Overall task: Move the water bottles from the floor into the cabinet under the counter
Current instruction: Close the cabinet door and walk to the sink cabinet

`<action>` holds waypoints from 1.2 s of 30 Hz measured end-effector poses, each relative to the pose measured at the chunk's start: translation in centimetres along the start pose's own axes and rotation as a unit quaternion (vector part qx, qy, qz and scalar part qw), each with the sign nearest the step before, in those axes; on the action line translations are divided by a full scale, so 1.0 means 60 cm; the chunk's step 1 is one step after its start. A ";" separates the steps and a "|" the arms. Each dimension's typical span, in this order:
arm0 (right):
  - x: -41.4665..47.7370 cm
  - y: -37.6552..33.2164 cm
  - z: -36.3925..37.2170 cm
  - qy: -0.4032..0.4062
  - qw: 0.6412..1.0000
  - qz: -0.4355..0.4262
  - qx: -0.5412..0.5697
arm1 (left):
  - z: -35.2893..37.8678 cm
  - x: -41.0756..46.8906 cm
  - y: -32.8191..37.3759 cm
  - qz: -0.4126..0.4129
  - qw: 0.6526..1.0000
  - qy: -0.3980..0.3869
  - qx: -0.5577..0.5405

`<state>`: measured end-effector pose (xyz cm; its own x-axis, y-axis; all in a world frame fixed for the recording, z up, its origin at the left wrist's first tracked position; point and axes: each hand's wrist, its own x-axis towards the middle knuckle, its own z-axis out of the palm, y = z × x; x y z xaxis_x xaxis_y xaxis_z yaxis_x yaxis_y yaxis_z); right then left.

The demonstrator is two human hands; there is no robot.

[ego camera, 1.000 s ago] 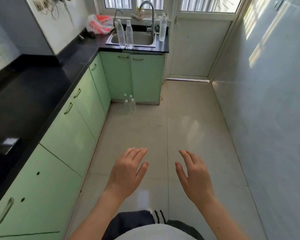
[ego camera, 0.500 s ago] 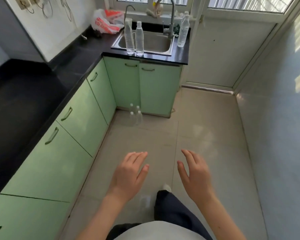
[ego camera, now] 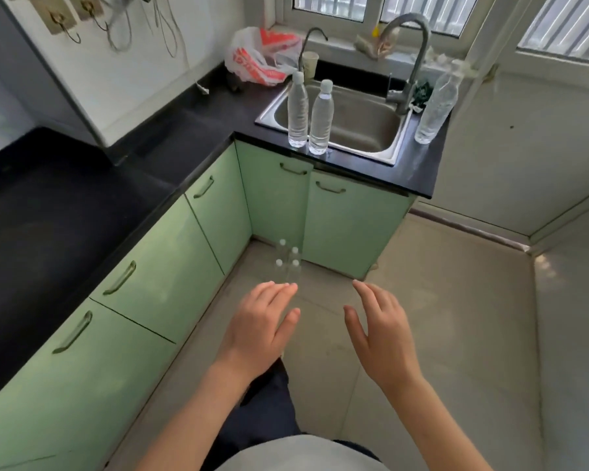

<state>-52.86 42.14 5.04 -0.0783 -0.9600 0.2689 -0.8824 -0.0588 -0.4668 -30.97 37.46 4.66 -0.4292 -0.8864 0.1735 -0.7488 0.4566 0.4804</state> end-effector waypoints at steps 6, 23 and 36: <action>0.185 0.022 0.088 -0.012 1.000 0.023 -0.014 | 0.001 0.196 -0.120 0.013 1.000 -0.013 0.006; 0.655 0.132 0.161 -0.010 0.997 0.069 0.014 | -0.003 0.670 -0.254 -0.011 1.000 -0.026 -0.011; 0.902 0.225 0.264 -0.119 0.945 0.178 0.248 | 0.081 0.926 -0.333 -0.328 0.922 -0.024 -0.206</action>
<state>-61.65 -14.95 -0.07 -0.1710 -0.9738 -0.1497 -0.4882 0.2157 -0.8456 -42.27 -20.54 0.53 0.0188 -0.9524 -0.3042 -0.6047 -0.2532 0.7552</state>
